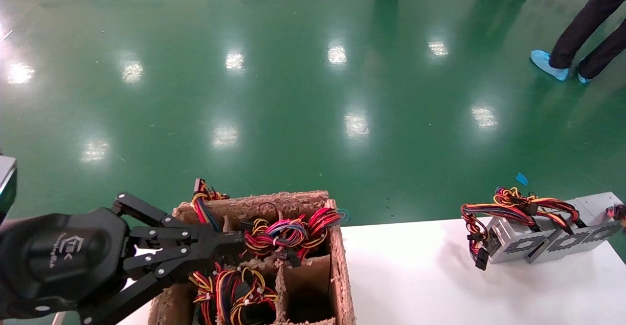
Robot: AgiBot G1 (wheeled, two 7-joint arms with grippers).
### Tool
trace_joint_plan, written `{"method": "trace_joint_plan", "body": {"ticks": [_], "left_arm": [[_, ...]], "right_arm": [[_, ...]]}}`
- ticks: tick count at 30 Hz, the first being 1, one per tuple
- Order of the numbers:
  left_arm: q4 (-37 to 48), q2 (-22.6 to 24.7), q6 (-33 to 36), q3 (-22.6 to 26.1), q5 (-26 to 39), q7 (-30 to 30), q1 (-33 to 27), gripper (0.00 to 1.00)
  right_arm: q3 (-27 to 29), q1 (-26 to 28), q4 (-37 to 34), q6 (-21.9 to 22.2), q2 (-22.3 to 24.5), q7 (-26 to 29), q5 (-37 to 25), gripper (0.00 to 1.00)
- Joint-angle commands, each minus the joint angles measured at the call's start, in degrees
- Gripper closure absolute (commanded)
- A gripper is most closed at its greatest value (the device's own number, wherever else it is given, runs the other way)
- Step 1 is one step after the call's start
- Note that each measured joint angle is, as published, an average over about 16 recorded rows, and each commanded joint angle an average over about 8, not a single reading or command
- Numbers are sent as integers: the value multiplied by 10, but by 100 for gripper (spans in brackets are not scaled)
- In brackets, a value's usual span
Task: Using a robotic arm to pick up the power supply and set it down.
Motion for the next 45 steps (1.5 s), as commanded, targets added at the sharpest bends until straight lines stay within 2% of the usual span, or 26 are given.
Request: {"method": "trace_joint_plan", "body": {"ticks": [1,11,20,34,35,42,43,45], "left_arm": [[0,0,0,0,0,0,0,100],[0,0,0,0,0,0,0,100],[0,0,0,0,0,0,0,100],[0,0,0,0,0,0,0,100],[0,0,0,0,0,0,0,92],[0,0,0,0,0,0,0,4],[0,0,0,0,0,0,0,0],[0,0,0,0,0,0,0,0]], "right_arm": [[1,-1,3,-3,3,-1,1,0],[7,-5,39,-3,16,-12,9,0],[19,-14,85,-16,29,-48,14,0],[100,-14,213,-59,16,-15,-109,0],[107,-14,223,-62,14,-12,-120,0],[154,-14,295,-87,6,9,-191,0],[161,-14,305,-90,5,12,-201,0],[174,-14,326,-97,2,18,-221,0]]}}
